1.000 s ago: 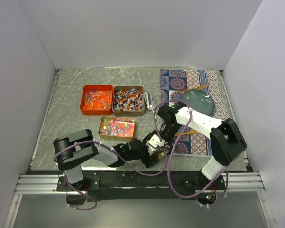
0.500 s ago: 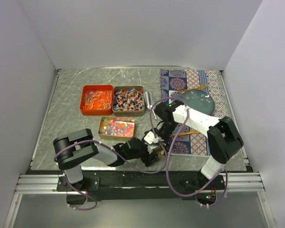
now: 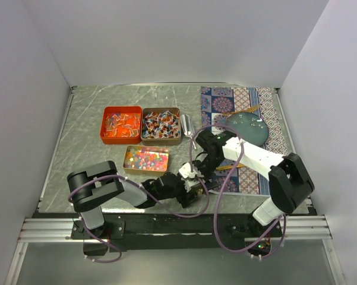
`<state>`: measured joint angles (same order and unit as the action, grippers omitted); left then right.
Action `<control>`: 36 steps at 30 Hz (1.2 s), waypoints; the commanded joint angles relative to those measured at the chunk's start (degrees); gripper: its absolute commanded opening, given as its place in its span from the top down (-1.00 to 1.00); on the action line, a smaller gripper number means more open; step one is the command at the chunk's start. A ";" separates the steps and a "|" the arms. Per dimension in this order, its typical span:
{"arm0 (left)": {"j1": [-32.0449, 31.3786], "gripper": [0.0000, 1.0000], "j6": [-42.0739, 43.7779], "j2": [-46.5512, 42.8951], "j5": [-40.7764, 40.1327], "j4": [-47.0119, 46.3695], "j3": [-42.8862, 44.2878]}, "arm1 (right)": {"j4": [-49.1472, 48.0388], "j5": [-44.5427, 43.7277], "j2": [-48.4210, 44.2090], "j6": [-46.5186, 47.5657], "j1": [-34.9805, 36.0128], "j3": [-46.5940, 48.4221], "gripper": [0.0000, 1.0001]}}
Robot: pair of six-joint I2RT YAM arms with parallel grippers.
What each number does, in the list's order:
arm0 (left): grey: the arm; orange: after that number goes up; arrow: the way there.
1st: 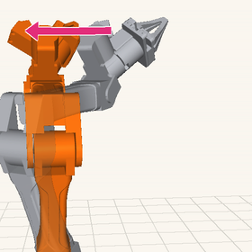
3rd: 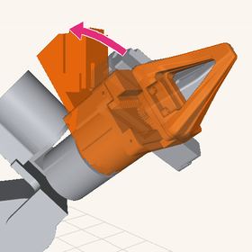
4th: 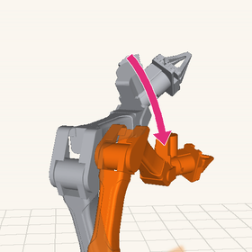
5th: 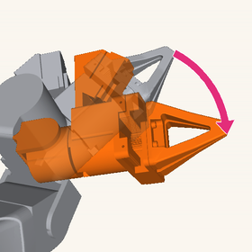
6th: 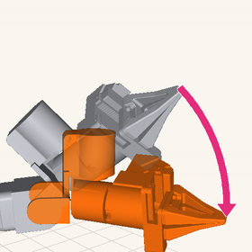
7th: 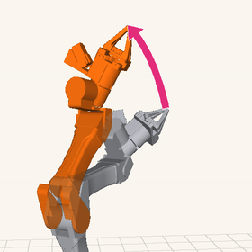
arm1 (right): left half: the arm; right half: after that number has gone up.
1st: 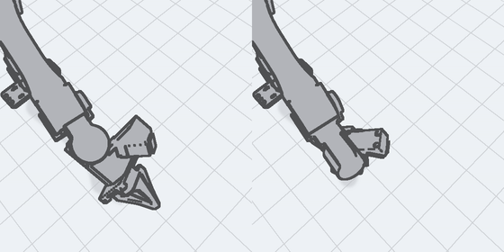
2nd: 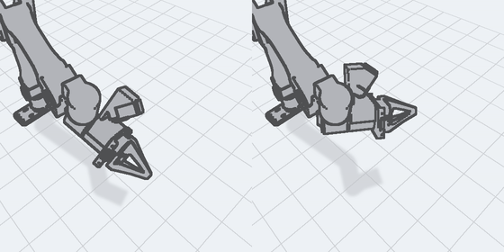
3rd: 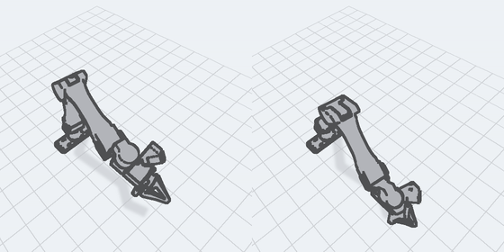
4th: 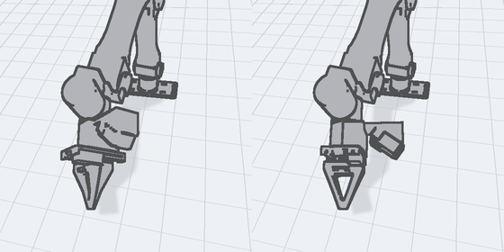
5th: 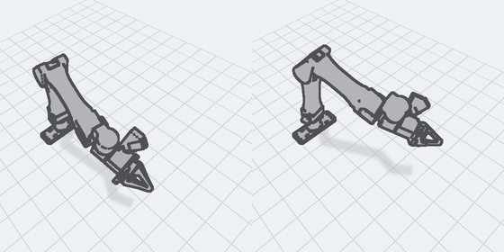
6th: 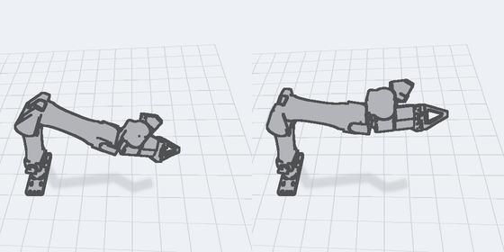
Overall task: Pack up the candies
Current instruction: Screw the bottle lid onto the packing bottle.
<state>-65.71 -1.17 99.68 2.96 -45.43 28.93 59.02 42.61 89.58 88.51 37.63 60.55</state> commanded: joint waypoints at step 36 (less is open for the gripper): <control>-0.38 0.98 -0.85 5.79 -2.79 16.95 -0.63 | 6.97 3.44 -10.32 7.08 -19.78 -1.78 -1.00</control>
<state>-66.00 -1.10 100.99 1.89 -45.12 30.55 56.77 41.78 74.48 81.52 20.21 51.53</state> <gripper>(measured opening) 0.826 0.997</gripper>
